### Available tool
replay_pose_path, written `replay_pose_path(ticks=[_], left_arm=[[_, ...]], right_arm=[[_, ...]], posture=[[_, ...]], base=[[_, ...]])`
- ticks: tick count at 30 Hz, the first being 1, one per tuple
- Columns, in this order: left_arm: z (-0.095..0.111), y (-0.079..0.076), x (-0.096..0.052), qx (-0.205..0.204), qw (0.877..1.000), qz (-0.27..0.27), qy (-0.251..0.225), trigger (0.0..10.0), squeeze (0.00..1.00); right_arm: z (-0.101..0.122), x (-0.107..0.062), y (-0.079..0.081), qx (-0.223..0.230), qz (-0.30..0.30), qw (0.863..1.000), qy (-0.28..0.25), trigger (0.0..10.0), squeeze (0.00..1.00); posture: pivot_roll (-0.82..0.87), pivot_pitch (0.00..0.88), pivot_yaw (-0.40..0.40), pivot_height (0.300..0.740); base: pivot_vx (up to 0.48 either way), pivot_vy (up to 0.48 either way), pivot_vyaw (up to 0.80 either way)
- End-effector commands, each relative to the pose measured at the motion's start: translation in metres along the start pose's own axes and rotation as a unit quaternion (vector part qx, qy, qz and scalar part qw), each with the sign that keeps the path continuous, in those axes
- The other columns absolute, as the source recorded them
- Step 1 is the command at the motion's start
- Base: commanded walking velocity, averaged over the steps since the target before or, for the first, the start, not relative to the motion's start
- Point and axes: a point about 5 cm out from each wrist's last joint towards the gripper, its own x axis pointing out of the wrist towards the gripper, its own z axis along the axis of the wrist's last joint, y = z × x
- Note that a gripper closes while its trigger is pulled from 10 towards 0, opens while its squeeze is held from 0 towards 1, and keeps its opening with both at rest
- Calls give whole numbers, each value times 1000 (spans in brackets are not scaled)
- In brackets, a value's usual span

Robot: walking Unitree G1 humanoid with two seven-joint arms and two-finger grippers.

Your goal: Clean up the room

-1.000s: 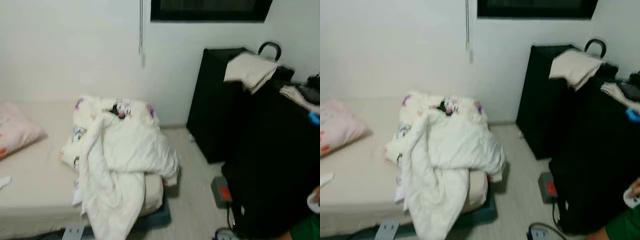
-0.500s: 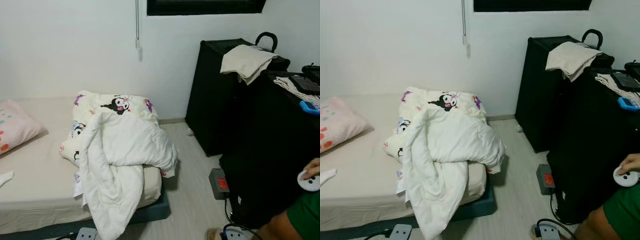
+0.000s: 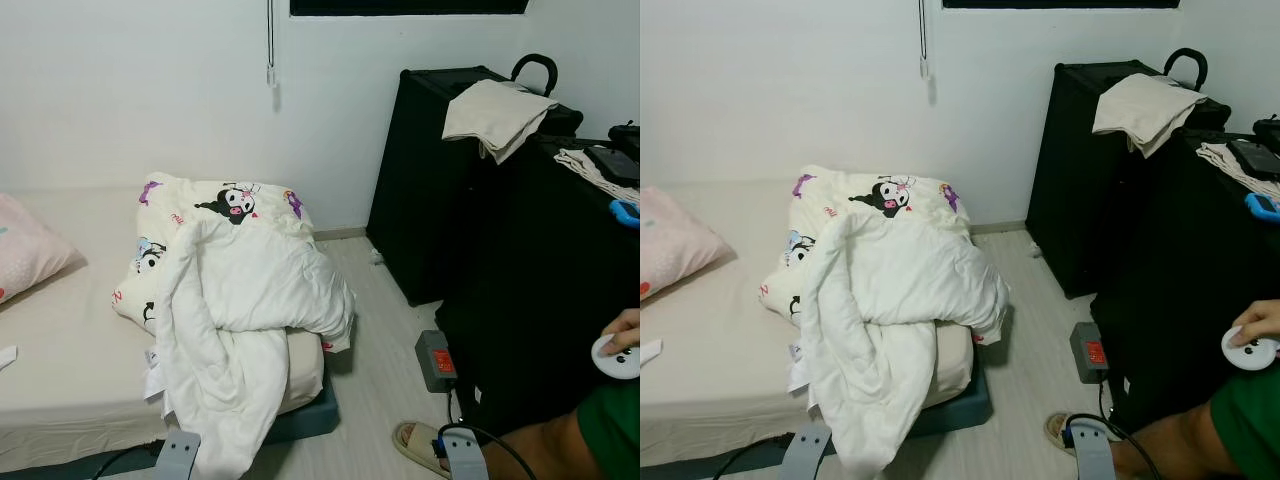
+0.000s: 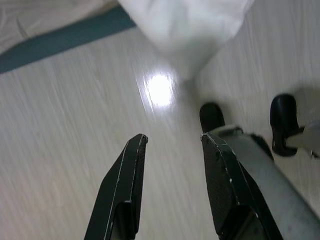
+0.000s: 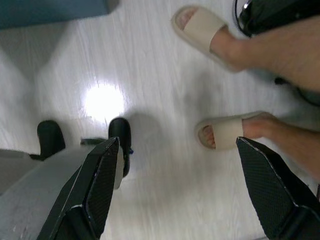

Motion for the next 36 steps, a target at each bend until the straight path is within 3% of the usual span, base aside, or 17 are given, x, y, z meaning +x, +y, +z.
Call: replay_pose_path(ticks=[1,5,13,23,30,36], left_arm=[[-5,-4,-1,-7,1000,-4,6,10000,0],[-9,-6,-1,-24,1000,-2,10,10000,0],[-17,-13,-3,-8,1000,-11,22,10000,0],[-21,-10,-3,-3,999,-13,30,10000,0],[-23,-5,-3,12,999,-12,36,10000,0],[-22,-1,-3,12,999,-2,35,10000,0]], right_arm=[[1,0,-2,-4,1,1000,-1,10000,0],[9,1,4,-2,10,1000,-11,10000,0],[7,2,10,9,16,1000,-7,10000,0],[3,1,13,13,19,1000,-2,10000,0],[-8,0,21,19,29,999,8,10000,0],[-11,0,24,4,52,999,6,10000,0]], posture=[[-173,0,-62,740],[-167,0,-59,740],[-137,0,-84,740],[-151,0,-59,740],[-146,0,-50,740],[-139,0,-54,740]], base=[[0,0,0],[0,0,0],[0,0,0],[0,0,0],[0,-429,0],[0,0,325]])
